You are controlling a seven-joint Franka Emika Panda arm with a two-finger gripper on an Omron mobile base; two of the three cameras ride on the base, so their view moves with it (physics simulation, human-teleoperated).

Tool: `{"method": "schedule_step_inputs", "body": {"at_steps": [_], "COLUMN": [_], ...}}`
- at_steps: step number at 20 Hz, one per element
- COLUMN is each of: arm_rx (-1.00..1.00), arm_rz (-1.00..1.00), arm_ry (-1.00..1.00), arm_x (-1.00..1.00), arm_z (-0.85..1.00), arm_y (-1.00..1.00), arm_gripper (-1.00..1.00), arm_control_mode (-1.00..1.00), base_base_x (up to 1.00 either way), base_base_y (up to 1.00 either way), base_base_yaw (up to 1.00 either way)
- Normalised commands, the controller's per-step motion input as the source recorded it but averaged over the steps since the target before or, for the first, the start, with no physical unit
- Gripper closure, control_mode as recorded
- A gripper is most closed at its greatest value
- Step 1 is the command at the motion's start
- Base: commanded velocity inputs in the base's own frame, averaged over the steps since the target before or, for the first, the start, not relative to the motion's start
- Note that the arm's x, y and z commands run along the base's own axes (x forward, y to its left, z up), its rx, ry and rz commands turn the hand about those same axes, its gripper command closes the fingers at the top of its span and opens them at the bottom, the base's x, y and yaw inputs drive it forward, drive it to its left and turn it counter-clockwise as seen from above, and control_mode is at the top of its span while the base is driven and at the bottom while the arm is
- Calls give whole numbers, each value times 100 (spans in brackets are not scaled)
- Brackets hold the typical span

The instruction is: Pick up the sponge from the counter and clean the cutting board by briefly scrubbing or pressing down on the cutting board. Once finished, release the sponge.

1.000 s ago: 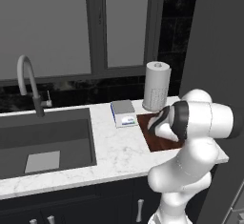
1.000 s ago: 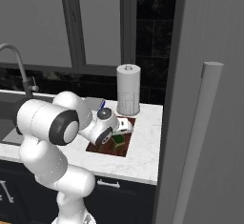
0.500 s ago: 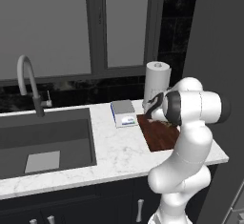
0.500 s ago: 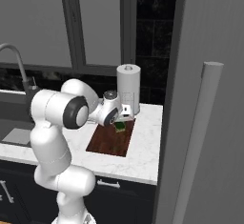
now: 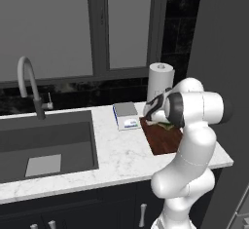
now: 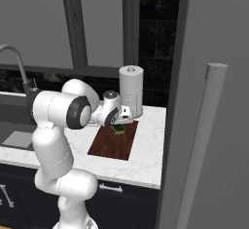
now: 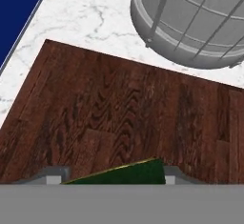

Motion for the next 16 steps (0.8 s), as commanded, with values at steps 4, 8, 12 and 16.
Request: {"method": "schedule_step_inputs", "body": {"at_steps": [4,8,12,16], "arm_rx": [0,0,0,0], "arm_rz": [3,1,0,0], "arm_ry": [5,7,9,9], "arm_x": [-24,-54,-69,-56], "arm_z": [-26,-28,-28,-24], "arm_y": [31,18,10,8], "arm_gripper": [100,100,100,100], "arm_control_mode": [-100,-100,-100,-100], "base_base_x": [0,0,0,0], "base_base_y": [0,0,0,0], "base_base_yaw": [0,0,0,0]}}
